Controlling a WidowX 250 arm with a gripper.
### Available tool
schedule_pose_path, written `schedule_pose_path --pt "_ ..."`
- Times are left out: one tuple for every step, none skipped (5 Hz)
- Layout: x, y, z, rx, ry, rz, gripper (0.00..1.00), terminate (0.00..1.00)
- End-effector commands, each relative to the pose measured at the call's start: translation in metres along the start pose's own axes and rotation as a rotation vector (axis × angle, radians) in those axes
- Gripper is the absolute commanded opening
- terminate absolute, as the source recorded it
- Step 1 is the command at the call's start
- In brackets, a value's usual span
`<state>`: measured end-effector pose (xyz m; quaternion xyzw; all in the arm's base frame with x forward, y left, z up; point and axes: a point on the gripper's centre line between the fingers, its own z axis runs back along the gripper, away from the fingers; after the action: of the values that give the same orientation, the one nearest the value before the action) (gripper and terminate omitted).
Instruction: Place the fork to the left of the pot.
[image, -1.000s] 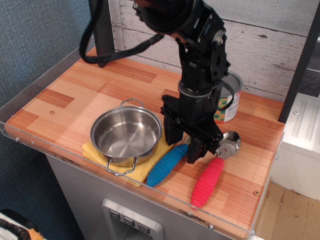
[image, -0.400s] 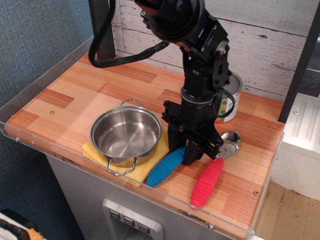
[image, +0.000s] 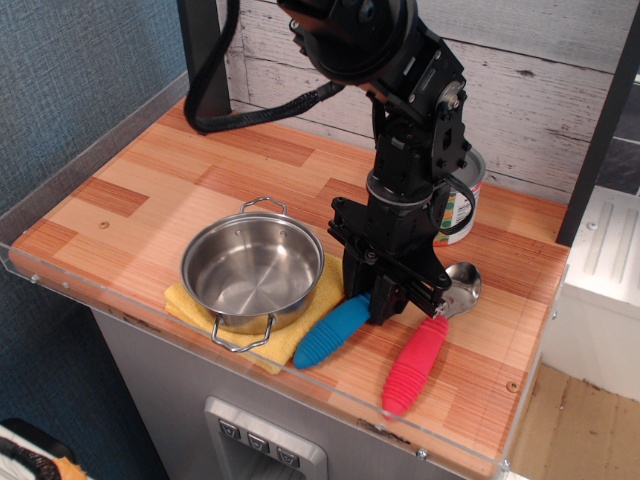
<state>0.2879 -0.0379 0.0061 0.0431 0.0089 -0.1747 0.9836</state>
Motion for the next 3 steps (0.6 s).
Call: schedule_pose_path --pt "-0.002 0.006 0.029 0.020 -0.071 0.028 0.00 0.00" --pt "-0.003 0.004 0.046 0.038 -0.123 0.045 0.00 0.00" --pt "-0.002 0.004 0.061 0.059 -0.169 0.060 0.00 0.00"
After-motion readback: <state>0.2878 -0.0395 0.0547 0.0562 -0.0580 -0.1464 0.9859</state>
